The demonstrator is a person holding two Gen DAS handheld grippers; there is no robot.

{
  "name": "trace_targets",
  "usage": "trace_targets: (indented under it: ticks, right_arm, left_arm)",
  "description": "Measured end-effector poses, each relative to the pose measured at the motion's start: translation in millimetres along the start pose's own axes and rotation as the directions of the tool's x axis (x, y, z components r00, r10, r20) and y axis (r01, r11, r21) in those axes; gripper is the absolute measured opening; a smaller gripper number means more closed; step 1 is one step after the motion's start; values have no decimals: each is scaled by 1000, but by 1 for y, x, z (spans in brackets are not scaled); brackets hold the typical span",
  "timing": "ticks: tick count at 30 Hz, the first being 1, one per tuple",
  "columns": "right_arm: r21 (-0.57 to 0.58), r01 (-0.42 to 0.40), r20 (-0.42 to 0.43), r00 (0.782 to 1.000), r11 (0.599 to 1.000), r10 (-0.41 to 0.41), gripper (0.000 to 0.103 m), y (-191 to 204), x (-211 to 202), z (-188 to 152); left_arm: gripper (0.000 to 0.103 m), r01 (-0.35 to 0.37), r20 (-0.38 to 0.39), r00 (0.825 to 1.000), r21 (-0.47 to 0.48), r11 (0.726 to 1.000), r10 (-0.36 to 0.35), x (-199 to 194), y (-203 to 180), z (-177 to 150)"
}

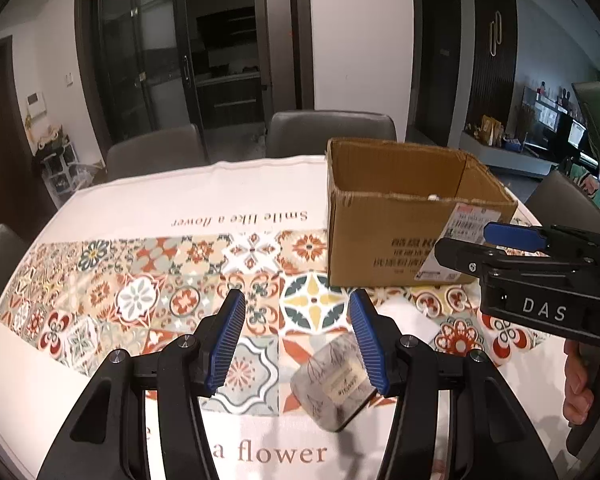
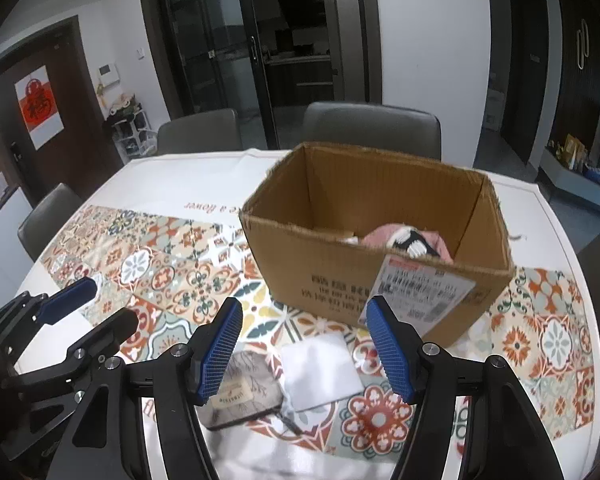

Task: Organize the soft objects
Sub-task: 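Withdraw both tools toward the grey patterned pouch and white square cloth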

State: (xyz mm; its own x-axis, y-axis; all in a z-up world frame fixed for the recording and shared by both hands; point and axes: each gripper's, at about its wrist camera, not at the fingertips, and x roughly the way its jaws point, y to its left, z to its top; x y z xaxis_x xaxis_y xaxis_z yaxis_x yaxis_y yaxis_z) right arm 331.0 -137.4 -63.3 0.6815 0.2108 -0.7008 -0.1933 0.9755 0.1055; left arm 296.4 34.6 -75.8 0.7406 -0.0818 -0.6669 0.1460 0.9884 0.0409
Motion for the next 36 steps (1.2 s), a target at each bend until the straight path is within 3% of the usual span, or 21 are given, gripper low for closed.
trace_targets:
  ticks: [11, 23, 36]
  right_arm:
    - [16, 21, -66, 998, 1000, -20, 66, 1, 16, -24]
    - [50, 52, -163, 986, 997, -43, 66, -1, 38, -53]
    - [95, 75, -259, 965, 993, -48, 66, -14, 74, -65]
  left_arm:
    - [53, 26, -83, 996, -28, 999, -28, 13, 4, -32]
    - [54, 66, -182, 980, -61, 996, -76, 33, 7, -65]
    - [58, 74, -260, 960, -134, 988, -107, 73, 13, -72]
